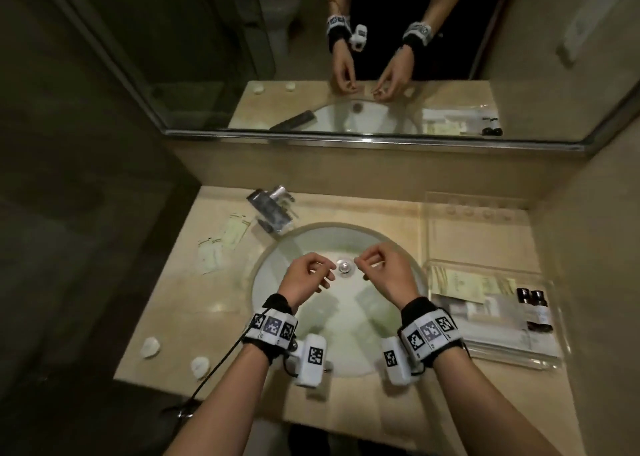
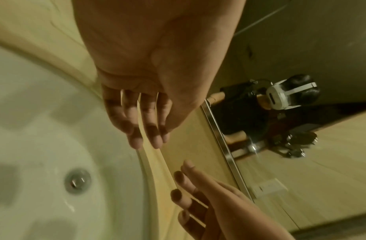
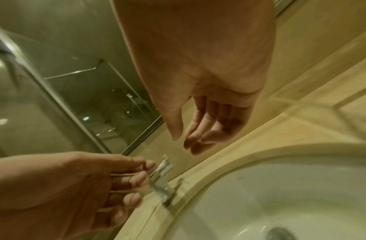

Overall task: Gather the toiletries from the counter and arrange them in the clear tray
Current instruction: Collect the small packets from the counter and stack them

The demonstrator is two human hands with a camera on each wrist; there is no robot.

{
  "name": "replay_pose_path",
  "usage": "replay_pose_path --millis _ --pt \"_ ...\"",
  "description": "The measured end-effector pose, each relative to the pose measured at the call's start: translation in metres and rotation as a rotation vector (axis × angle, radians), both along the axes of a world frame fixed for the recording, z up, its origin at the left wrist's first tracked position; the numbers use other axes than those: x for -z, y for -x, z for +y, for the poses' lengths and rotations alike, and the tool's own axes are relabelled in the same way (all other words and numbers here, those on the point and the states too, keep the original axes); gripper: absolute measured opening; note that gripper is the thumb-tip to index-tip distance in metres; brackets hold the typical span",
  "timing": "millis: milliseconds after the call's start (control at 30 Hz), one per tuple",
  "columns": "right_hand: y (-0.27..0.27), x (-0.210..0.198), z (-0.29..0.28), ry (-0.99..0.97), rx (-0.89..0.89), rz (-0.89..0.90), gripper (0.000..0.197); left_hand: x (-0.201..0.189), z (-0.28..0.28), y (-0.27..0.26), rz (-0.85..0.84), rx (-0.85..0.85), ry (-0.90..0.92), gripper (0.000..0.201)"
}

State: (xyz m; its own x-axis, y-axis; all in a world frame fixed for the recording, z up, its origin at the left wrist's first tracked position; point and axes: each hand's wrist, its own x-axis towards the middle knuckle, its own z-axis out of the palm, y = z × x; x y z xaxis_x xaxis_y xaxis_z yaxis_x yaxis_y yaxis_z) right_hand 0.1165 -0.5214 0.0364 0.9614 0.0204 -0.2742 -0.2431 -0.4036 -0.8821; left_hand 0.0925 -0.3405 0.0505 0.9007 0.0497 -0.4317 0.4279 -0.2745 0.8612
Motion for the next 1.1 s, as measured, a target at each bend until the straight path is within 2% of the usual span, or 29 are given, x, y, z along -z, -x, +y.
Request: replay_pose_path --millis 133,333,433,533,667,767,867,933,1000,1100 --pt "0.001 -0.002 0.085 -0.01 -0.161 0.043 0.016 0.0 0.09 0.025 0.022 -0.162 -0.038 0.016" --pt "-0.006 0.01 0.207 0.057 -0.37 0.013 0.014 0.018 0.199 0.05 0.063 -0.39 -0.09 0.013" --pt "-0.017 0.024 0.258 0.158 -0.453 -0.006 0.021 0.035 0.24 0.049 0.085 -0.498 -0.127 0.008" --pt "-0.033 0.041 0.299 0.294 -0.534 -0.015 0.034 0.049 0.27 0.04 0.103 -0.534 -0.166 0.009" --pt "-0.057 0.06 0.334 0.474 -0.497 -0.05 0.044 0.065 0.295 0.014 0.107 -0.452 -0.271 0.023" --pt "-0.07 0.071 0.345 0.555 -0.499 -0.147 0.053 0.073 0.3 -0.005 0.037 -0.339 -0.284 0.043" --pt "-0.077 0.084 0.347 0.674 -0.649 -0.174 0.074 0.084 0.301 -0.021 0.016 -0.122 -0.368 0.07" --pt "-0.074 0.089 0.344 0.74 -0.706 -0.135 0.08 0.092 0.3 -0.025 0.037 0.03 -0.463 0.082" --pt "-0.069 0.09 0.34 0.761 -0.677 -0.183 0.079 0.102 0.299 -0.025 0.026 0.1 -0.575 0.083" --pt "-0.061 0.086 0.336 0.799 -0.653 -0.241 0.068 0.108 0.297 -0.02 -0.056 0.112 -0.697 0.074"
